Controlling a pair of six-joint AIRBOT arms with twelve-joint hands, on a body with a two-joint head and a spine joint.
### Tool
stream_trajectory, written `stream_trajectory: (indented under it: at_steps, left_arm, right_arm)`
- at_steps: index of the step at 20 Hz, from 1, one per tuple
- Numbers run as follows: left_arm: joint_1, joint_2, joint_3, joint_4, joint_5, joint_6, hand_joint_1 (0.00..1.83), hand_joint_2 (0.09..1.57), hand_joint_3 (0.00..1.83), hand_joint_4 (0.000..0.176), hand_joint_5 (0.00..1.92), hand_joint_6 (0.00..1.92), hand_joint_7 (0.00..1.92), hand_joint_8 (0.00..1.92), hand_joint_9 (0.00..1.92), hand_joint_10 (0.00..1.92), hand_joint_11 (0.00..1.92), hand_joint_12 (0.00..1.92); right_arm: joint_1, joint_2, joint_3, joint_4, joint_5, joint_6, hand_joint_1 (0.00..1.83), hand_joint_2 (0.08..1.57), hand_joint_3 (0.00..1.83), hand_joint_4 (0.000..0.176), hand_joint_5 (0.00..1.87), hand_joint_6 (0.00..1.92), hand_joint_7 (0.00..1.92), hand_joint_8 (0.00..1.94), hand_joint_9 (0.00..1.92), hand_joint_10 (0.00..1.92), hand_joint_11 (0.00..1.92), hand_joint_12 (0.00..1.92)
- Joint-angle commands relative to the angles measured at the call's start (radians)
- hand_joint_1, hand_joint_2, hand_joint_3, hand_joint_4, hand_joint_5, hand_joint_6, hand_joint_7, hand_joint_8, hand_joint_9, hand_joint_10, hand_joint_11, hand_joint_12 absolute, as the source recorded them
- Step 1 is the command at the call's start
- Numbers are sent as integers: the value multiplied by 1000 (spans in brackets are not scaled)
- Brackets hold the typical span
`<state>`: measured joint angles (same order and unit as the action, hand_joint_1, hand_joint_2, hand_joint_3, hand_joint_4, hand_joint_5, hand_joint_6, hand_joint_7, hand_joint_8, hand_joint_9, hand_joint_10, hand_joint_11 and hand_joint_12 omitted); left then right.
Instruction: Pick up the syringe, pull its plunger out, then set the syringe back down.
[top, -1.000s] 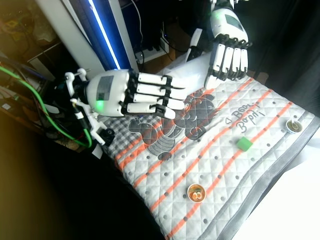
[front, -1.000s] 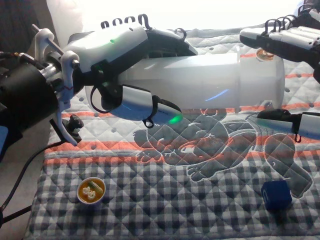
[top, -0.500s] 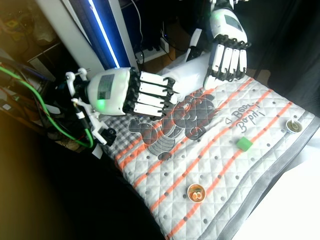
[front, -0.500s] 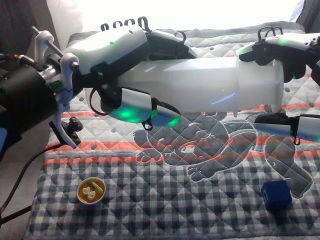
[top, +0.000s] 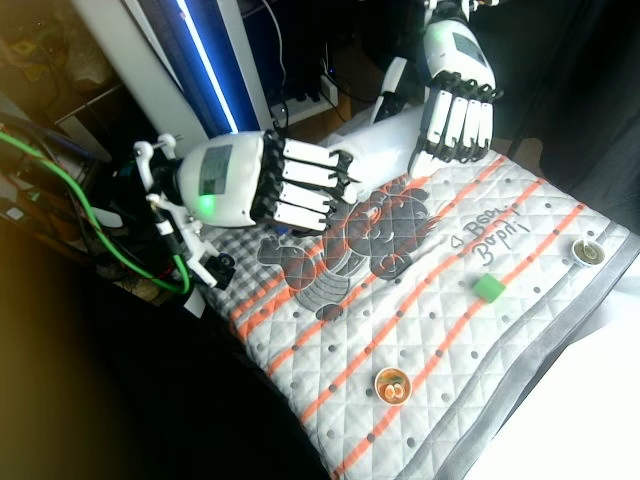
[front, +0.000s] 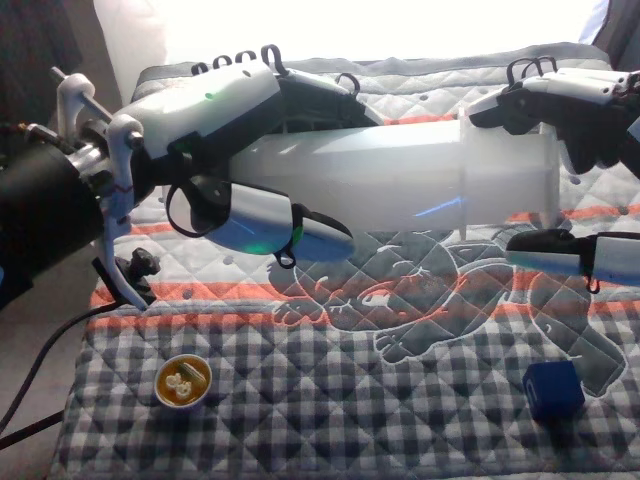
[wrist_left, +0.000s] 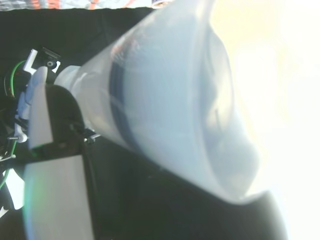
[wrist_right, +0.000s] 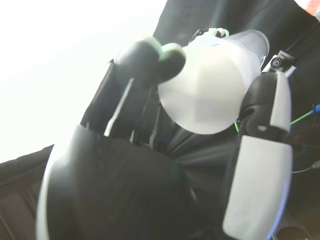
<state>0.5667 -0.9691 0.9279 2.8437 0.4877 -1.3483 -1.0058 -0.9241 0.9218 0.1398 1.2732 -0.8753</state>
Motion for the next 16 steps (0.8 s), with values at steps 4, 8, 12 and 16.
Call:
stream_trajectory:
  at_steps: [4,8,12,16]
  left_arm:
    - [0,35,22,-69,184,-11,1169,1257,0,0,844,1245,584,1554,485,1572,488,1921]
    - [11,45,22,-86,190,-11,1154,1257,0,0,815,1305,621,1489,482,1456,352,1921]
    - [20,60,15,-93,200,-11,1163,1246,0,0,840,1190,641,1547,518,1575,395,1921]
    - [32,69,10,-105,213,-11,1188,1240,0,0,886,1157,600,1540,437,1458,307,1921]
  right_arm:
    - [1,23,1,24,134,-6,1190,1181,0,0,800,1245,922,1213,875,1407,770,1684]
    - [-9,27,1,39,148,-6,1225,1175,0,0,774,1272,950,1134,884,1282,779,1557]
    - [-20,34,0,55,163,-6,1195,1173,3,0,806,1225,934,1197,850,1342,777,1629]
    - [-40,44,-1,87,189,-6,1202,1161,0,0,879,1087,914,1259,800,1474,760,1801]
